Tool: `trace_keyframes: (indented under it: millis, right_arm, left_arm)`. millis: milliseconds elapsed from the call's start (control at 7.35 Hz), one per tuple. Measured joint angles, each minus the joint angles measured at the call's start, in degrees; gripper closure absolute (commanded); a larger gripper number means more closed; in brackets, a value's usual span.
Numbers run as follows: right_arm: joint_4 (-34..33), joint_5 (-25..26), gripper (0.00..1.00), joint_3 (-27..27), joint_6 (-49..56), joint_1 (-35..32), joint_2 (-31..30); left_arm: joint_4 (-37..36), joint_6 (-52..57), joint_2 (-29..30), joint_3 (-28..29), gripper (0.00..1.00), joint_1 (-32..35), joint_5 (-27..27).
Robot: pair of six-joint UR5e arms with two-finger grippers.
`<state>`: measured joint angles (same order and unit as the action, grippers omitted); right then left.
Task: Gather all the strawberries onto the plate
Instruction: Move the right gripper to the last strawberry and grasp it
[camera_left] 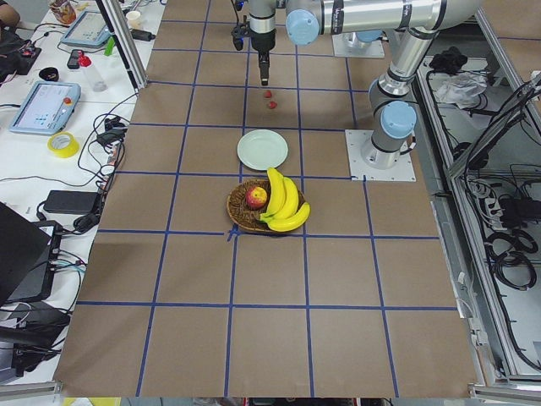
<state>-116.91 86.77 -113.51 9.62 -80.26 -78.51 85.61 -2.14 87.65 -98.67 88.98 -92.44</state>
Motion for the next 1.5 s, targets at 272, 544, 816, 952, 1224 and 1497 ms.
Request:
trace_keyframes:
  millis: [272,544,816,952,1224,1497]
  right_arm:
    - [-10.2,3.3,0.00,-7.2,16.7,6.8,0.0]
    - [-15.8,7.7,0.00,-9.7,25.9,8.7,0.1]
    - [-16.2,8.7,0.00,-10.9,31.6,11.0,0.0]
    - [-16.2,8.5,0.00,-12.5,32.6,12.1,-0.1]
    - [-16.7,7.8,0.00,-14.4,33.1,12.8,-0.5]
    - [-18.4,5.1,0.11,-14.9,33.2,12.8,-0.5]
  left_arm:
    - [0.0,0.0,0.0,0.0,0.00,0.0,0.0]
    - [0.0,0.0,0.0,0.0,0.00,-0.1,0.0]
    - [0.0,0.0,0.0,0.0,0.00,-0.1,0.0]
    - [0.0,0.0,0.0,0.0,0.00,-0.1,0.0]
    - [0.0,0.0,0.0,0.2,0.00,-0.1,0.0]
    - [-0.1,0.0,0.1,0.2,0.00,0.0,0.0]
